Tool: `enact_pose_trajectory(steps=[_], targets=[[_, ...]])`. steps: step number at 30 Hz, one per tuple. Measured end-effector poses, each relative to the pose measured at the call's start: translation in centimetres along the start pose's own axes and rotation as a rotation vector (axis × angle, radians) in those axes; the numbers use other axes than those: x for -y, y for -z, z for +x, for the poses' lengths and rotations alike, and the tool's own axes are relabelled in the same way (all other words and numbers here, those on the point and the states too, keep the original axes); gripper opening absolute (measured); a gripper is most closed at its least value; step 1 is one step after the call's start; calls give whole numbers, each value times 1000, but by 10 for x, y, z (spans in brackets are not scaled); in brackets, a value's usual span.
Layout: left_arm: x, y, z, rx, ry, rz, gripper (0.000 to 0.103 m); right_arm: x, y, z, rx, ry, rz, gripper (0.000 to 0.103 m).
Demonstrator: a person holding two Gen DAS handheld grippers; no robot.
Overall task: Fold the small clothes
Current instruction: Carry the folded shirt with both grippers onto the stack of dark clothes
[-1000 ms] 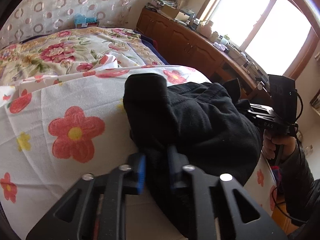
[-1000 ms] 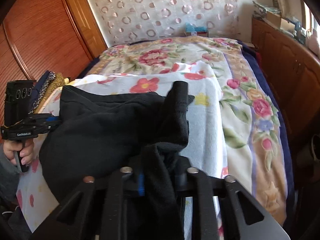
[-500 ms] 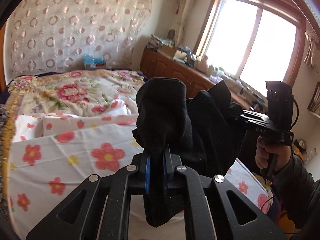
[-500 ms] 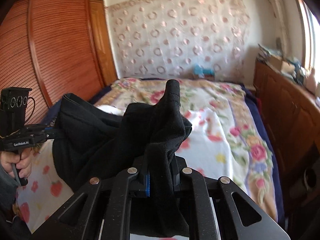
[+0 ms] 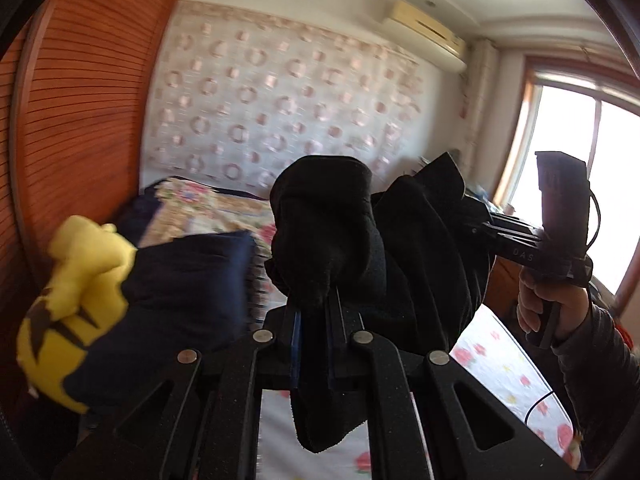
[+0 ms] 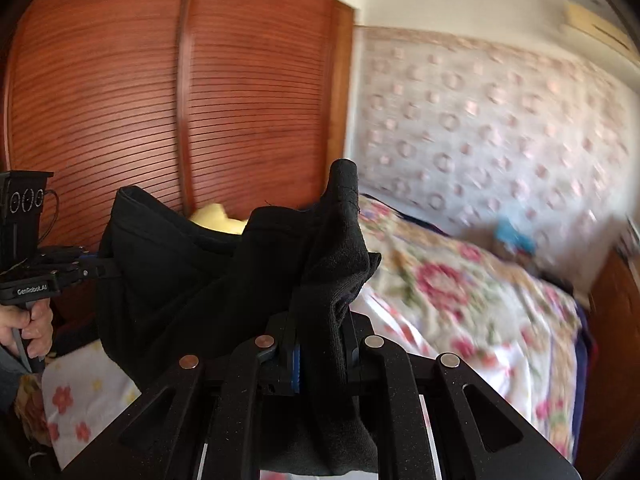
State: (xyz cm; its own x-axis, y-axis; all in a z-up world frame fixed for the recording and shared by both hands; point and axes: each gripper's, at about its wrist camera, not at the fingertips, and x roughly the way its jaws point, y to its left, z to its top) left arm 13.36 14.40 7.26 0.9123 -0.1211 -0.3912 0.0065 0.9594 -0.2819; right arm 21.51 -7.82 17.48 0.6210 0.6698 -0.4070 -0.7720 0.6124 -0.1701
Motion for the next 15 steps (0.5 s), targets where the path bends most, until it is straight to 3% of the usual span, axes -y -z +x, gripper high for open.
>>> enact_pose_trajectory(steps=[3, 8, 15], targets=[[-28, 9, -8, 33, -54, -64, 10, -18, -30, 41, -3, -30, -85, 12], [-62, 30, 0, 21, -110, -140, 10, -24, -68, 126, -27, -67, -198, 12], [-95, 60, -3, -1, -171, -223, 10, -58, -86, 217, -75, -120, -300, 12]])
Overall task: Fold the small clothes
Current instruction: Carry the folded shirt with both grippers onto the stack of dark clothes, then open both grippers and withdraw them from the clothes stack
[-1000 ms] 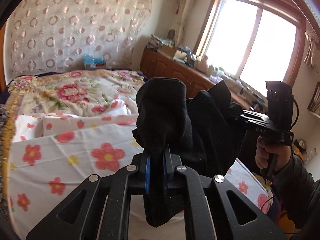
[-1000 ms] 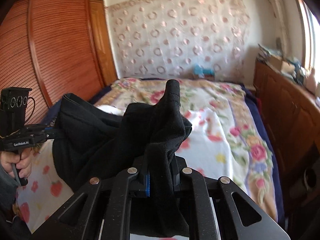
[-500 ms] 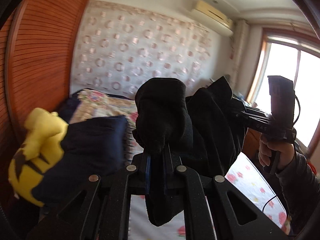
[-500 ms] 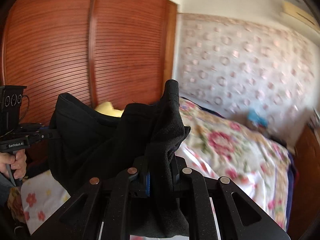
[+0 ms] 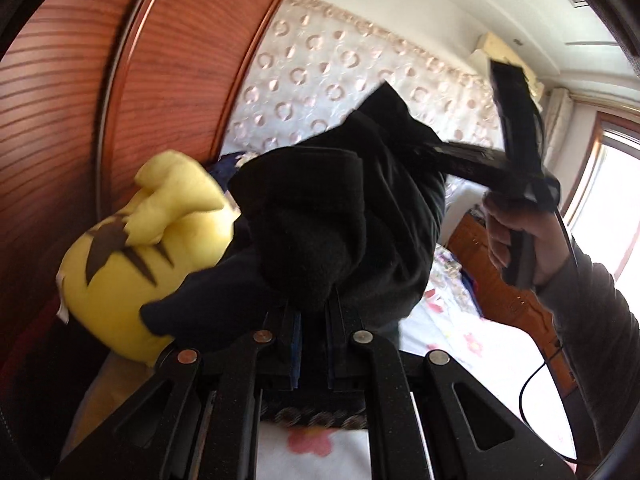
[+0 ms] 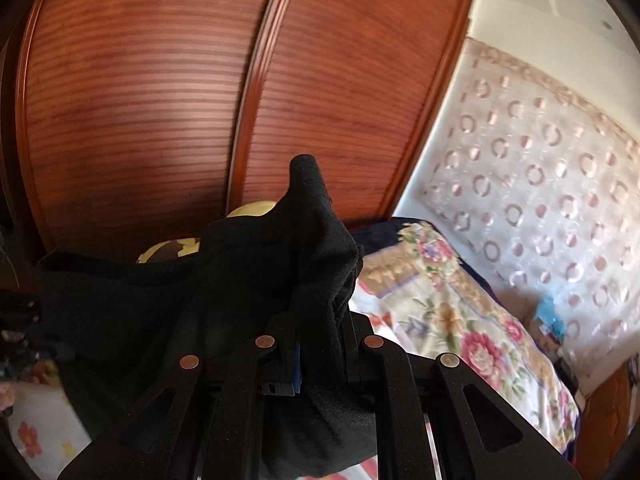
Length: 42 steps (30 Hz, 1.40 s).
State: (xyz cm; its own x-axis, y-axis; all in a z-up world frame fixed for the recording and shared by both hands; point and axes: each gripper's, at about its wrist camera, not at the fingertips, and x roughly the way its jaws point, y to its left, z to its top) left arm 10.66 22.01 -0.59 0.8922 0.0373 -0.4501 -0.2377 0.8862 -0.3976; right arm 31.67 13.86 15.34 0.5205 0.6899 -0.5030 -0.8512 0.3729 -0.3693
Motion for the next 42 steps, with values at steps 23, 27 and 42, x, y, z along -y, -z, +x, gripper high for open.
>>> enact_pose_trajectory(steps=[23, 27, 42], targets=[[11, 13, -19, -39, -91, 133, 40, 42, 58, 59, -114, 15, 280, 37], [27, 8, -37, -17, -77, 168, 61, 59, 57, 68, -88, 0, 349, 37], [108, 24, -73, 10, 35, 316, 80, -21, 143, -170, 52, 169, 426, 48]])
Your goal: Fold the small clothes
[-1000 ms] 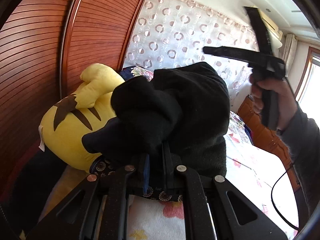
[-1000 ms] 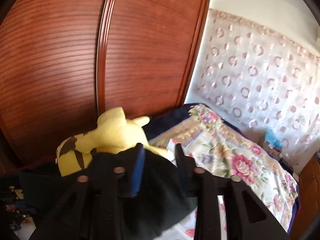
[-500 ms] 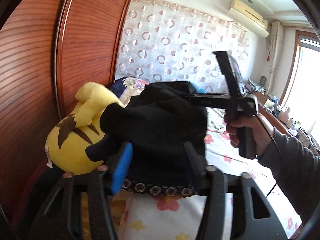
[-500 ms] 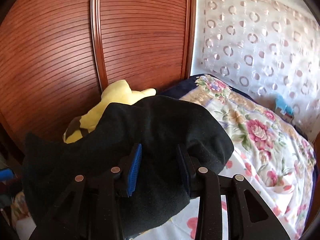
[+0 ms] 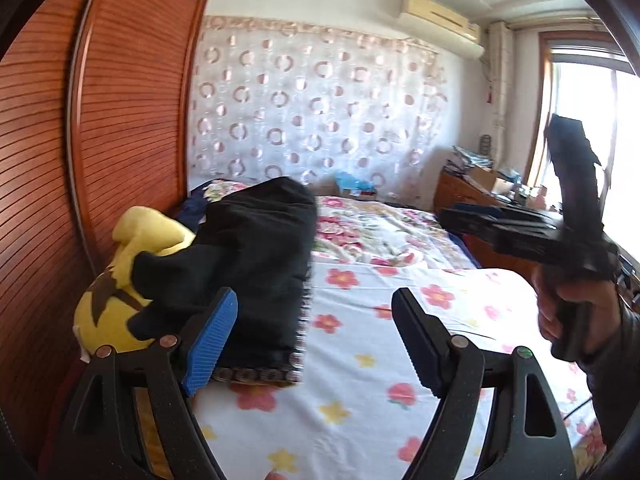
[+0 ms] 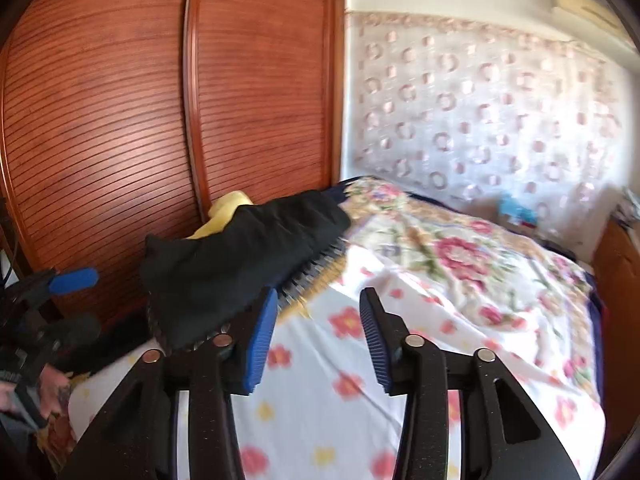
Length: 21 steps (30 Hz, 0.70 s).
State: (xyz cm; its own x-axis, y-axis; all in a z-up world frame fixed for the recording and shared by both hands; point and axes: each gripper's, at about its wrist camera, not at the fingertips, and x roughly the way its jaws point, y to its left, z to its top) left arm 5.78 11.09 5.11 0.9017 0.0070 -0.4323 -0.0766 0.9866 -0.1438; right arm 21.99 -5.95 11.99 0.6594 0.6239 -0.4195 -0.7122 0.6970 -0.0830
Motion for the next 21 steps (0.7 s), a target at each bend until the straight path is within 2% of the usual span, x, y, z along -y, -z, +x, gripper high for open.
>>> enact_pose_trajectory(steps=[2, 7, 10, 16, 21], targets=[[14, 2, -4, 0, 22, 18, 81, 0, 15, -29, 16, 32, 25, 56], [47, 4, -13, -8, 51, 61, 82, -16, 47, -84, 54, 119, 77, 67], [65, 4, -18, -16, 35, 84, 82, -33, 66, -120, 91, 159, 132, 73], [96, 3, -38, 17, 61, 109, 82, -64, 87, -145, 133, 281, 218, 77], [116, 1, -41, 12, 42, 140, 82, -94, 102, -154, 159, 331, 271, 77]])
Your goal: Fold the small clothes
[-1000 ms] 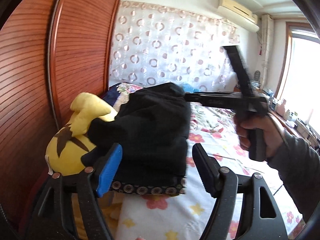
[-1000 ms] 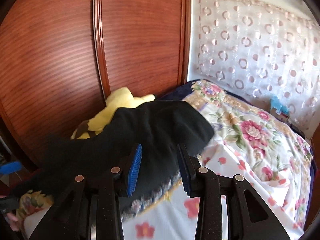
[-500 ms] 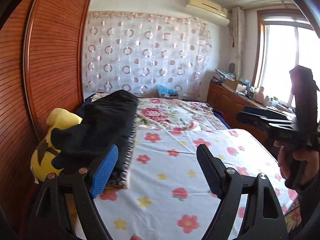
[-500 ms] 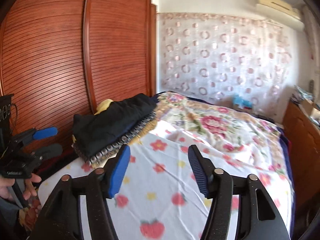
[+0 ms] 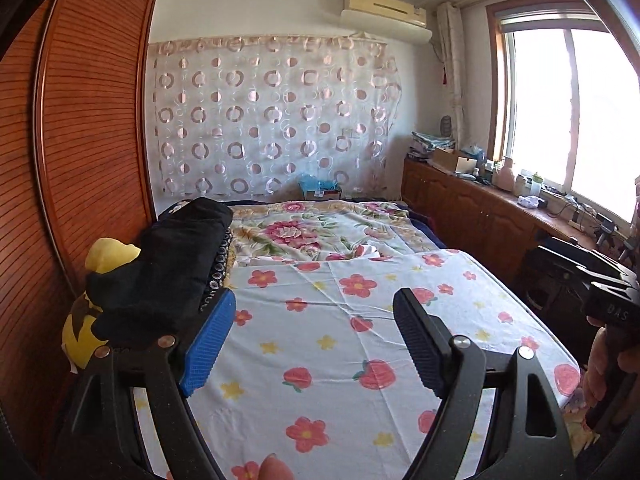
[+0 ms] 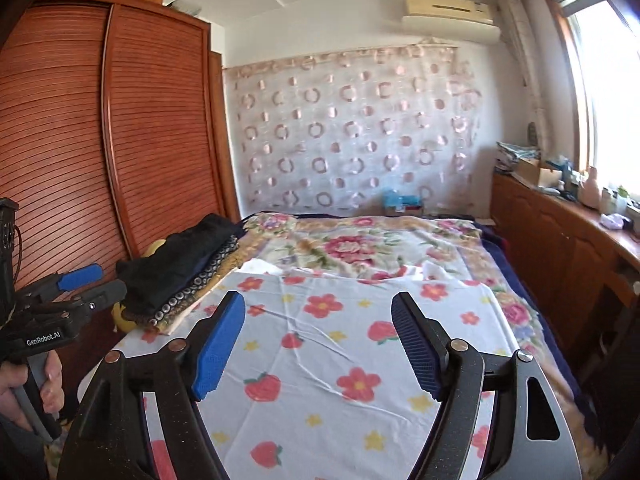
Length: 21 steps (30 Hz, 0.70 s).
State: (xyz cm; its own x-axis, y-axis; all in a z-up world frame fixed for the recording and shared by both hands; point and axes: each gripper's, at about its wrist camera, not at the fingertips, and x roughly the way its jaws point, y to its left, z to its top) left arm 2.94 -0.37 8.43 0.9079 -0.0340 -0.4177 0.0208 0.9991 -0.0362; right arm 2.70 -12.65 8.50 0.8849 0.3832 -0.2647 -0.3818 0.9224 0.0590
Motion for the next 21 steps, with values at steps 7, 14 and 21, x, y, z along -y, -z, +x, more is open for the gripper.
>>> enact_pose_trajectory(steps=[7, 14, 21], targets=[[14, -4, -8, 31, -28, 18, 82, -17, 13, -14, 21, 65, 26, 77], [14, -4, -11, 46, -60, 18, 82, -34, 20, -9, 18, 89, 27, 77], [15, -2, -10, 47, -62, 15, 82, -46, 20, 0, 19, 82, 36, 77]])
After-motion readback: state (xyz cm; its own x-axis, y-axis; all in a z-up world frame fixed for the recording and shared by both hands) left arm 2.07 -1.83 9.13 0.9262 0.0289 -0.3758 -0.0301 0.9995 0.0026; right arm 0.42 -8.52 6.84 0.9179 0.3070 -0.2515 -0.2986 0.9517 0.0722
